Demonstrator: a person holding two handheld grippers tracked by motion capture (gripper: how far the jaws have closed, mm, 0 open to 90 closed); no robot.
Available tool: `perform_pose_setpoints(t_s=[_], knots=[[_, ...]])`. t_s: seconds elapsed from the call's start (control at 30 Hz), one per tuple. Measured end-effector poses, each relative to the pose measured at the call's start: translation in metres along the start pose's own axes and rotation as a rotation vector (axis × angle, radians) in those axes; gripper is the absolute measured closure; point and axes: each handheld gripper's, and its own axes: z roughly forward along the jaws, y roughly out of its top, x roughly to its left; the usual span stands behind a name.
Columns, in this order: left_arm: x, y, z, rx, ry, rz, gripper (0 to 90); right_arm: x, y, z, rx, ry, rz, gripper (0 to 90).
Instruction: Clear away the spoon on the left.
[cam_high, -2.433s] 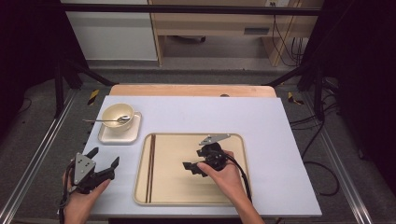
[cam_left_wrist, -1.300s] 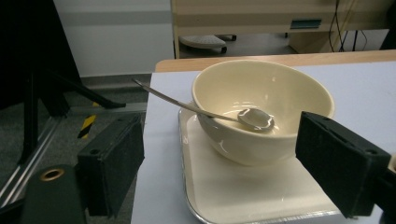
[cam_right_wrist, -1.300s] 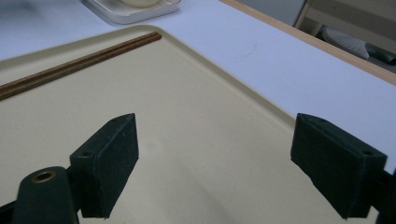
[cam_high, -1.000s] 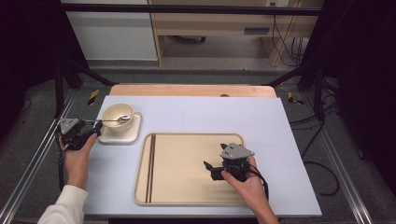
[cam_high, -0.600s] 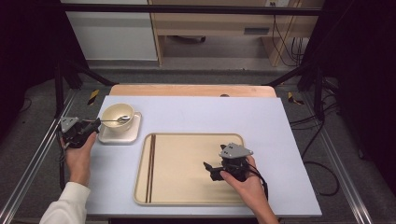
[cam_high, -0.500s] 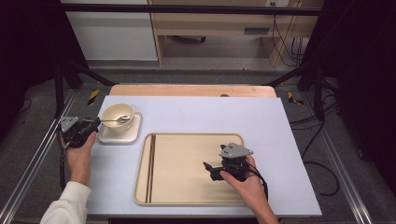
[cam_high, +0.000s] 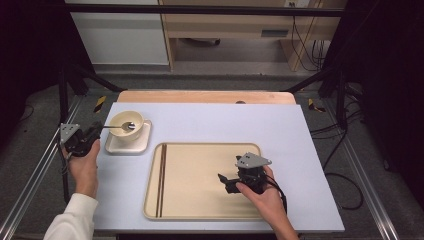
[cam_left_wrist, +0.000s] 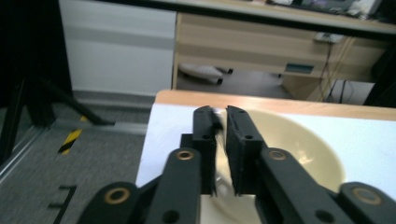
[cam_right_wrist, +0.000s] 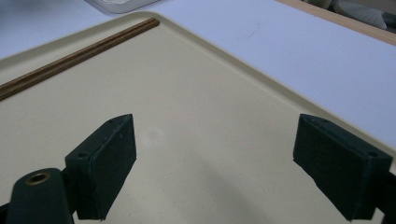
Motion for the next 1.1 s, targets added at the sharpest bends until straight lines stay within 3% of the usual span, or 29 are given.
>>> perform_pose_setpoints(t_s=[0.27,0.57,0.9,1.1], knots=[[-0.015,0.018,-0.013,-0.084,-0.020,0.084,88.9,-0.002,0.000,-0.003,-0.018,0.001,0.005,13.3],[-0.023,0.037,-0.027,-0.149,-0.050,0.090,88.9,-0.006,-0.001,-0.005,-0.025,-0.010,0.012,13.1],[-0.027,0.043,-0.031,-0.163,-0.070,0.086,88.9,-0.009,-0.002,-0.007,-0.032,-0.026,0.008,12.5],[-0.032,0.048,-0.040,-0.175,-0.104,0.075,88.9,-0.015,-0.006,-0.014,-0.056,-0.050,0.008,13.7]])
